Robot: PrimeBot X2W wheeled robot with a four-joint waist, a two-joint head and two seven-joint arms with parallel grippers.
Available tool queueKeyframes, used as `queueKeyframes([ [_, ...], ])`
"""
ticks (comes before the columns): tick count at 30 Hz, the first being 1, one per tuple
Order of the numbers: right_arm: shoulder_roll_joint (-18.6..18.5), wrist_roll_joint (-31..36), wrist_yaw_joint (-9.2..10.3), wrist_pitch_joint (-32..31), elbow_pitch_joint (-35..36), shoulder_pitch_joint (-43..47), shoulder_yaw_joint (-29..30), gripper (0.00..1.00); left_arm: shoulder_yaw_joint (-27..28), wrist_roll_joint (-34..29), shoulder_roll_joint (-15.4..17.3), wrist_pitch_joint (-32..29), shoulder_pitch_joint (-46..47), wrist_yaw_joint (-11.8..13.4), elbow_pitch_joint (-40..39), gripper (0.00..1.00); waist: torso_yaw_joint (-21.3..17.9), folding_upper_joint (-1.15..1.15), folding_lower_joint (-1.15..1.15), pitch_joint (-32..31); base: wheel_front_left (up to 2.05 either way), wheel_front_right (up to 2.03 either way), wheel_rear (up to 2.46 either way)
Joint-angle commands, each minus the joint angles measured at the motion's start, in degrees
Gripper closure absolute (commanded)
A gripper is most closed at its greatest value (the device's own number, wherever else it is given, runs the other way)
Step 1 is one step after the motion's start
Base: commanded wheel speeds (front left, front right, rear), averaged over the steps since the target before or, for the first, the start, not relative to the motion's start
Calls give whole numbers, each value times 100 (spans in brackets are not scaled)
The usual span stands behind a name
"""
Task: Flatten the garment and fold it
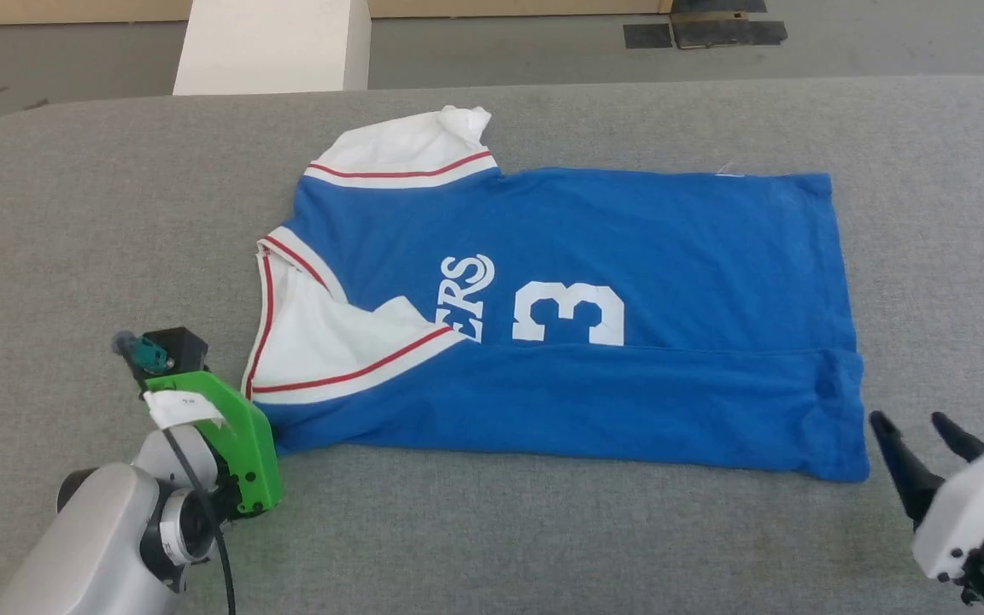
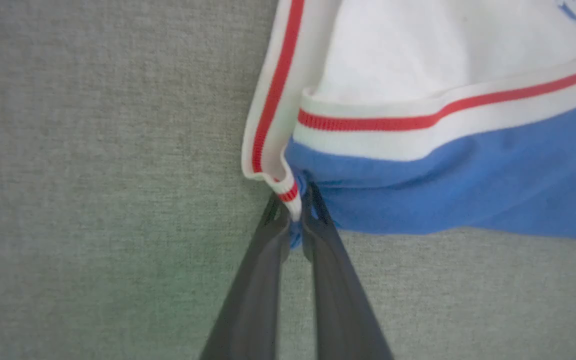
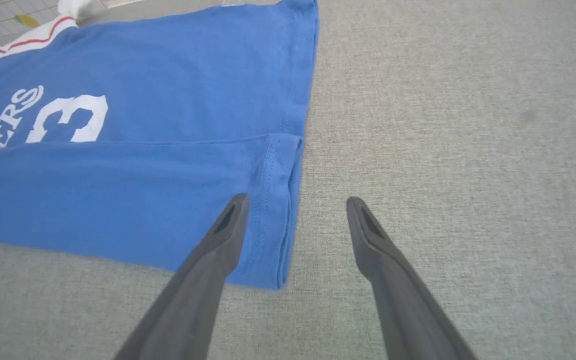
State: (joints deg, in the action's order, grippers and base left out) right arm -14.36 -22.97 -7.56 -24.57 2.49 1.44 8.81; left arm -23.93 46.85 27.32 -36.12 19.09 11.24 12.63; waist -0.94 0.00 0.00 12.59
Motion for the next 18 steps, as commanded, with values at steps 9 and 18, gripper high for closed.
queueKeyframes([
  [9, -128, 875, 8, -2770, 86, -809, -543, 0, 107, 96, 52, 104, -321, 205, -731, 100, 68, 0, 0, 174, 0, 0, 0],
  [18, -308, 1030, 8, -3647, -193, -988, -1049, 0, 109, 138, -4, 208, -441, 224, -937, 100, 220, 0, 0, 315, 0, 0, 0],
])
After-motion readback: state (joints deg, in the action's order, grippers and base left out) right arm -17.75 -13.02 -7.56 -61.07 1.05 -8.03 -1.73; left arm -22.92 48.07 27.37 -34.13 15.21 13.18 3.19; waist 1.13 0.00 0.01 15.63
